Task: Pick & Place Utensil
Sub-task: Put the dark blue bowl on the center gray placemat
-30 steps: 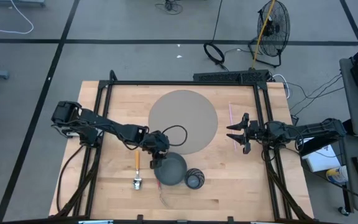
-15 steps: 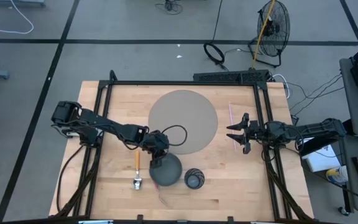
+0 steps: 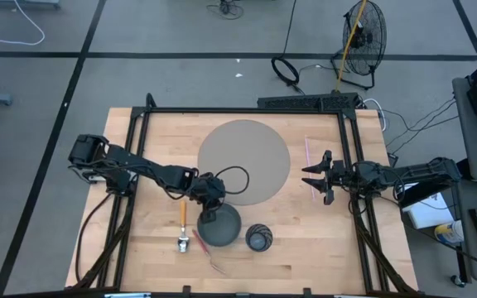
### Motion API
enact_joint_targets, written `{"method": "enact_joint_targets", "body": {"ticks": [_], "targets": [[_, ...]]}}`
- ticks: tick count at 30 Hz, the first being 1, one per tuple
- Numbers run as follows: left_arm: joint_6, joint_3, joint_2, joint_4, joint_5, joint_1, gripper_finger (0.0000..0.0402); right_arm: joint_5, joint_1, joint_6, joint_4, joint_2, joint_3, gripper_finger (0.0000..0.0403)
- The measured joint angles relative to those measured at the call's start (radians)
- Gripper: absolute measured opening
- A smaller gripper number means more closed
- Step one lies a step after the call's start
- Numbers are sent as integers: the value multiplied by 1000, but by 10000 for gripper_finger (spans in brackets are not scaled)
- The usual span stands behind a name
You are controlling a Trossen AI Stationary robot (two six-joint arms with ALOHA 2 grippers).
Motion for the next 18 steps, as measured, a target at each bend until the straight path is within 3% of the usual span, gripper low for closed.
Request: {"method": "enact_joint_targets", "body": {"ticks": [9, 18], "targets": [[-7, 21, -20, -27, 8, 55, 5, 0, 0, -3, -2, 0, 0, 155], [94, 170, -37, -192, -41, 128, 3, 0, 0, -3, -5, 0, 0, 155]]}}
